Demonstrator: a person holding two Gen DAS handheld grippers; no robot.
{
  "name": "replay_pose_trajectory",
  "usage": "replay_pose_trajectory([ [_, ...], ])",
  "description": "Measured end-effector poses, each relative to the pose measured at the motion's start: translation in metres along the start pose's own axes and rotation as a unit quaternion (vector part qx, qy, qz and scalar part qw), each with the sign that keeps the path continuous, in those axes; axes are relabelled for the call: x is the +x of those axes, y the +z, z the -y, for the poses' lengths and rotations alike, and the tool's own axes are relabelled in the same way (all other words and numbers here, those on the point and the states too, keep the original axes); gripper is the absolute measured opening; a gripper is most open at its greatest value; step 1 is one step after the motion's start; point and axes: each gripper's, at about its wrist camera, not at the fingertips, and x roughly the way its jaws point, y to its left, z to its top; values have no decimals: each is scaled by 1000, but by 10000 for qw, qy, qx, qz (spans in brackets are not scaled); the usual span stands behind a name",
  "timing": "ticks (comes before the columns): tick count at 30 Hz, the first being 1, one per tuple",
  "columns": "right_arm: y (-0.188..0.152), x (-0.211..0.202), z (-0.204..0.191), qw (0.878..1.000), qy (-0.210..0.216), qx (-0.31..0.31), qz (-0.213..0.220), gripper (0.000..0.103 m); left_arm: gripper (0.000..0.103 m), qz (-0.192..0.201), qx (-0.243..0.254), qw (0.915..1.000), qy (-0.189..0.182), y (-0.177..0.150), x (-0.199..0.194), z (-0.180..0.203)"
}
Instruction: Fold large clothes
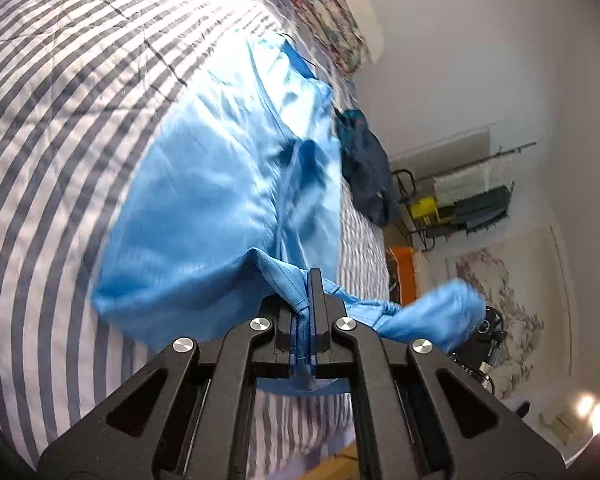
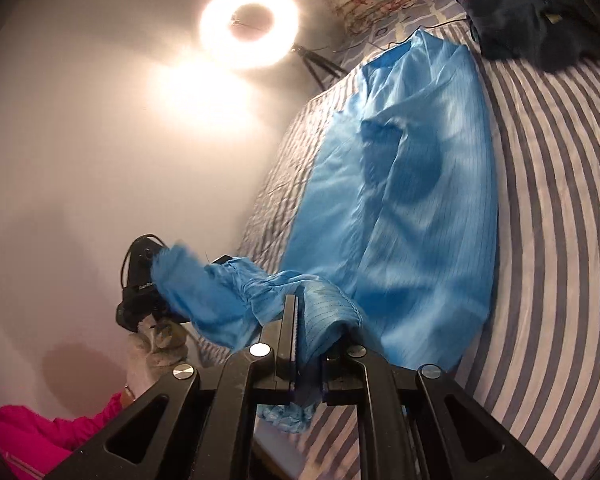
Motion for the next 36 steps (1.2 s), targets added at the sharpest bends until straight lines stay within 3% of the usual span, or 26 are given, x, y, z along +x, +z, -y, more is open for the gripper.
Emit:
replay_pose_trajectory([
  [8, 70, 40, 29, 9986, -515, 21, -124, 6, 1, 136, -314, 9987, 370, 43, 45, -35],
  [15, 103, 72, 56, 9955, -844, 226, -356, 6, 1, 171, -307, 9968, 721, 62, 74, -51],
  [17, 108, 77, 62, 9943, -934, 312, -418, 11, 1, 185, -305, 9963, 780, 66, 77, -51],
  [19, 111, 78, 68, 9939, -944, 372, -433, 14, 13, 151, -375, 9959, 812, 70, 77, -52],
  [21, 114, 76, 73, 9931, -960, 552, -392, 43, 28, 230, -493, 9960, 708, 74, 74, -53],
  [22, 114, 74, 75, 9927, -947, 630, -391, 50, 39, 294, -548, 9959, 650, 76, 71, -53],
  [24, 114, 66, 80, 9919, -925, 815, -313, 71, 50, 432, -607, 9959, 515, 78, 64, -52],
  [25, 115, 62, 80, 9918, -924, 842, -266, 74, 50, 482, -588, 9960, 476, 81, 61, -50],
  [31, 117, 21, 75, 9947, -573, 812, 248, 75, 50, 710, -100, 9959, 556, 81, 37, -34],
  [36, 87, 3, 46, 9919, -1259, 8, 143, 53, 50, 510, 671, 9931, 818, 64, 37, -21],
])
